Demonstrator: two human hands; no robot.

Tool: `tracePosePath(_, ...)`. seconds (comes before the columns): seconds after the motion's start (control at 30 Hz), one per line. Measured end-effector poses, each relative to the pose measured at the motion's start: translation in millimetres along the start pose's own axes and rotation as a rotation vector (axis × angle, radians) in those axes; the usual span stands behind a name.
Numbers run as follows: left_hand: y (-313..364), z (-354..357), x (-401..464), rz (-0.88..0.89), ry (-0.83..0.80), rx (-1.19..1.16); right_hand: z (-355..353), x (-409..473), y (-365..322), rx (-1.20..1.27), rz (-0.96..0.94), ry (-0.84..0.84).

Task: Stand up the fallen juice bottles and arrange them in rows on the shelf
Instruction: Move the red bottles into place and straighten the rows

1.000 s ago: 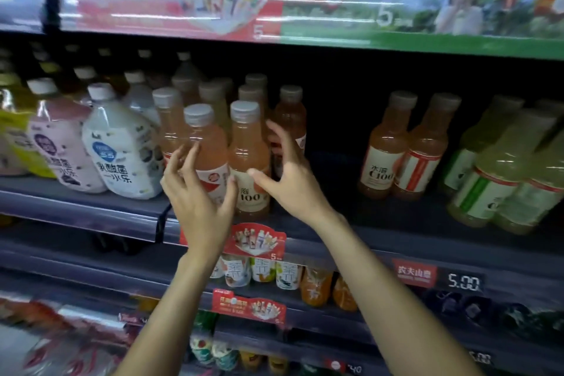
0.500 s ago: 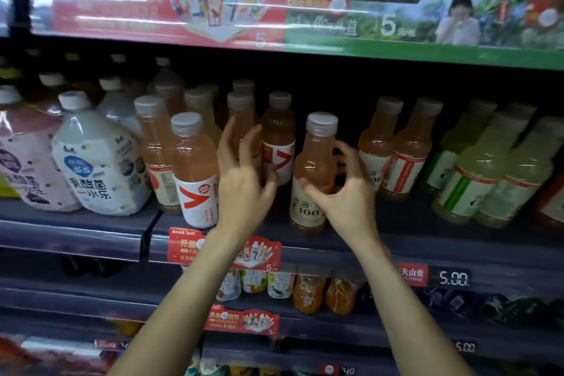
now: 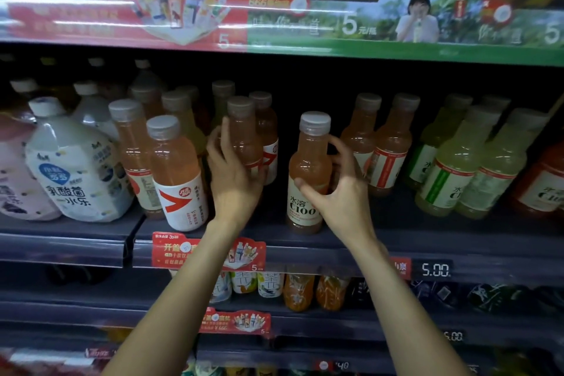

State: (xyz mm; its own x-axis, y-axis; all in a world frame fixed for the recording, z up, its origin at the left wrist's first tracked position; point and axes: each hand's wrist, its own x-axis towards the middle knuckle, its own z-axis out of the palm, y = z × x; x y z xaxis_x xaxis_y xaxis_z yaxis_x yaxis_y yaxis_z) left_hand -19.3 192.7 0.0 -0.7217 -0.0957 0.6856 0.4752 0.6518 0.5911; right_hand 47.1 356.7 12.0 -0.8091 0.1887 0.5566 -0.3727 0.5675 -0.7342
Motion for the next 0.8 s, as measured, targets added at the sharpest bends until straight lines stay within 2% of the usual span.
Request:
tracePosePath(0.07, 1.7, 1.0, -5.2, -0.086, -0.031, -0.099, -1.1, -1.3, 1.6, 0.036, 0.023, -0.052)
tracePosePath(0.17, 0.8, -4.3, -12.9, -0.069, -0.065, -0.249, -0.6, -5.0, 4.7, 0.103, 0.076, -0.111)
tracePosePath(0.33, 15.3, -4.3, -18.3, -0.025, -0.323, -0.423, -4.8, -13.4, 8.9, 0.054, 0.122, 0.052)
tracePosePath(0.43, 23.8, 6.2, -12.3, 0.056, -0.360, -0.331, -24.2, -14.3, 16.2, -0.020, 0.172, 0.156)
tracePosePath(0.57, 35.5, 27.4, -1.3, 0.027, -0.420, -0.224, -58.1, -7.7, 41.2, -0.088, 0.221, 0.255)
tracePosePath(0.7, 40.3, 48.6, -2.6, -0.063, -0.433, -0.336, -79.7, 5.4, 64.9, -0.111, 0.242, 0.205)
tracePosePath(0.8, 44.3, 56.2, -8.3, -0.051, -0.438, -0.406, -81.7, 16.9, 61.9, -0.043, 0.289, 0.109)
